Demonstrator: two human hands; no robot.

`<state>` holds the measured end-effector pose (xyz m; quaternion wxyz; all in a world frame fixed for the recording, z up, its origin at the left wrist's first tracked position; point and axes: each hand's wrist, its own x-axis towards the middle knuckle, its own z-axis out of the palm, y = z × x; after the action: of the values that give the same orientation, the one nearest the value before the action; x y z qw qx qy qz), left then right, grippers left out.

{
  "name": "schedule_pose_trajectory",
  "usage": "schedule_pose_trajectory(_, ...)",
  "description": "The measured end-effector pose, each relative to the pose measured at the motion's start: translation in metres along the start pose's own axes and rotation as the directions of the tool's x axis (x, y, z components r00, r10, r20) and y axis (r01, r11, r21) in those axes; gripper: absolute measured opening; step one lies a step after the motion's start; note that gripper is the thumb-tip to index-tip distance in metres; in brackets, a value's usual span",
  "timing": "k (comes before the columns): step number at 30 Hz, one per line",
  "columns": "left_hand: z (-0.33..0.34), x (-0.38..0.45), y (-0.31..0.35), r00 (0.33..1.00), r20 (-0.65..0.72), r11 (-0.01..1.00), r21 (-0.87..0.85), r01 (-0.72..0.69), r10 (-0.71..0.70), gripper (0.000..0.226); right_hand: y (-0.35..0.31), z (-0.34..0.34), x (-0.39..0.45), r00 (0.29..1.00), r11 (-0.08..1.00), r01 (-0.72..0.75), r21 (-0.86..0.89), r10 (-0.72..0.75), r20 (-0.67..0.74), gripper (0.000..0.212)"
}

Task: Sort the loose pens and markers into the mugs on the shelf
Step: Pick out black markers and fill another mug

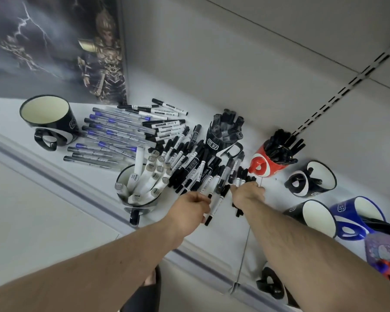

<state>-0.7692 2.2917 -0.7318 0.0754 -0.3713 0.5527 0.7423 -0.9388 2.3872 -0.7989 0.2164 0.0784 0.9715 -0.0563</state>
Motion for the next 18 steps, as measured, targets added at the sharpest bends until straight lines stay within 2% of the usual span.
schedule_pose_trajectory(2,-0.003,0.001,0.0,1.0,-0.013,1.0,0.0,0.007,-0.007,0.014,0.002,0.009,-0.006,0.999,0.999,0.046,-0.02,-0.046,-0.01,0.043)
schedule_pose_trajectory(5,-0.006,0.001,0.0,1.0,-0.004,1.0,0.024,0.02,-0.02,0.014,0.012,0.012,-0.021,0.994,0.994,0.11,0.002,-0.11,-0.021,0.036)
schedule_pose_trajectory(7,-0.007,0.003,-0.004,0.999,0.007,0.998,0.06,0.036,-0.036,0.013,0.018,0.008,-0.028,0.992,0.99,0.115,0.078,-0.119,0.05,0.028)
schedule_pose_trajectory(9,-0.008,0.004,-0.007,0.999,0.018,0.995,0.089,0.046,-0.048,0.013,0.02,-0.001,-0.041,0.99,0.964,0.066,0.256,-0.095,0.105,0.024)
schedule_pose_trajectory(11,-0.007,0.004,-0.01,0.998,0.046,0.992,0.117,0.037,-0.042,0.015,0.02,-0.011,-0.068,0.978,0.797,-0.004,0.604,-0.124,0.17,0.012)
schedule_pose_trajectory(12,-0.007,0.003,-0.01,0.997,0.067,0.991,0.131,0.023,-0.032,0.014,0.021,-0.016,-0.085,0.96,0.682,-0.027,0.731,-0.185,0.209,0.006)
schedule_pose_trajectory(13,-0.006,0.002,-0.01,0.994,0.101,0.991,0.136,0.016,-0.03,0.014,0.022,-0.022,-0.103,0.935,0.571,-0.048,0.82,-0.262,0.237,0.008)
schedule_pose_trajectory(15,-0.005,-0.003,-0.007,0.976,0.21,0.996,0.088,0.032,-0.05,0.033,0.025,-0.032,-0.133,0.884,0.41,-0.052,0.911,-0.406,0.233,0.01)
schedule_pose_trajectory(18,0.002,-0.008,-0.004,0.93,0.357,0.98,-0.137,0.141,-0.084,0.057,0.032,-0.034,-0.153,0.867,0.29,-0.038,0.956,-0.466,0.176,0.01)
